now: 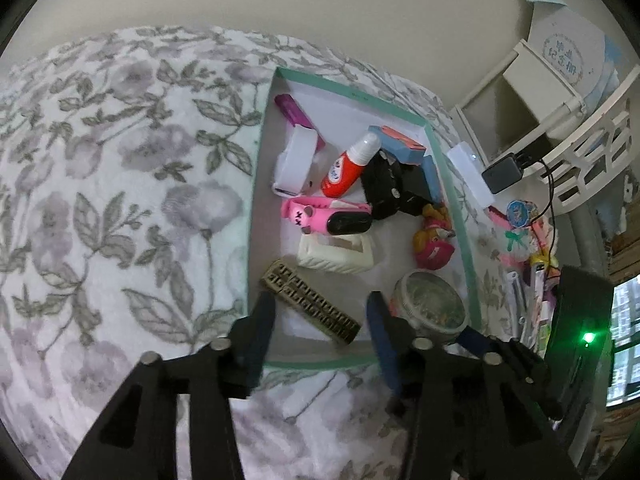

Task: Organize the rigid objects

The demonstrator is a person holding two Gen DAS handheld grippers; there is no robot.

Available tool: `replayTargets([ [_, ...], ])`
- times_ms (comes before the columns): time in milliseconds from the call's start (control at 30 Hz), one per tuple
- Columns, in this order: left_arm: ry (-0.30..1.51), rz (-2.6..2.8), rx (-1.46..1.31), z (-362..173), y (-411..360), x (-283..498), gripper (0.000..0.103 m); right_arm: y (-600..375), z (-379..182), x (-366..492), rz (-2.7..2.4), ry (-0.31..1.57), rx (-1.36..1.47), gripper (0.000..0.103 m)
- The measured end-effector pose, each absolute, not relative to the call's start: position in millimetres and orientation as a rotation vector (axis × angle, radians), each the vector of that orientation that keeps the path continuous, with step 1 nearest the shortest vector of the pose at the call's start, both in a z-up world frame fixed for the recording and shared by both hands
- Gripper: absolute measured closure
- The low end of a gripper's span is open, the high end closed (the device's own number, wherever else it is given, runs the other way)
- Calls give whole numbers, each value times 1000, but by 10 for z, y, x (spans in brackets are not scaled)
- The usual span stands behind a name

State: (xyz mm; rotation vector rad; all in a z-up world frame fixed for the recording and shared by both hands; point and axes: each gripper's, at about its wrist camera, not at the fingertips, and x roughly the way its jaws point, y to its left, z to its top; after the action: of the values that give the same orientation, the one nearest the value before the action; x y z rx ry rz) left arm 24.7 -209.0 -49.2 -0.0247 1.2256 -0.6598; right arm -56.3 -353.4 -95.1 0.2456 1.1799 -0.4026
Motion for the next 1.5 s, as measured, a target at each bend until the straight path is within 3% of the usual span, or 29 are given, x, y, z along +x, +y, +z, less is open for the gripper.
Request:
replayTargets([
  [67,1211,-635,10,-476,-2059,204,39,-3499,-937,-581,-402,1170,229,31],
  [200,1184,-592,59,-447,-1961,111,29,-3463,-894,-608,-406,1151,222,18],
  [333,1155,-552,68,-394,-1807,40,13,-3425,-848,-683,-399,1136,238,17],
  [567,1103,-499,93,-307,-1585,-89,2,-3339,-752,-805,-395,1104,249,5],
  [733,1098,-511,72,-237,-1439,-153,2,-3254,-688,-877,-390,1088,231,0],
  [1500,929,-445,155,183,-1109,-570,2,-2966,-208,-1271,-401,921,229,0],
])
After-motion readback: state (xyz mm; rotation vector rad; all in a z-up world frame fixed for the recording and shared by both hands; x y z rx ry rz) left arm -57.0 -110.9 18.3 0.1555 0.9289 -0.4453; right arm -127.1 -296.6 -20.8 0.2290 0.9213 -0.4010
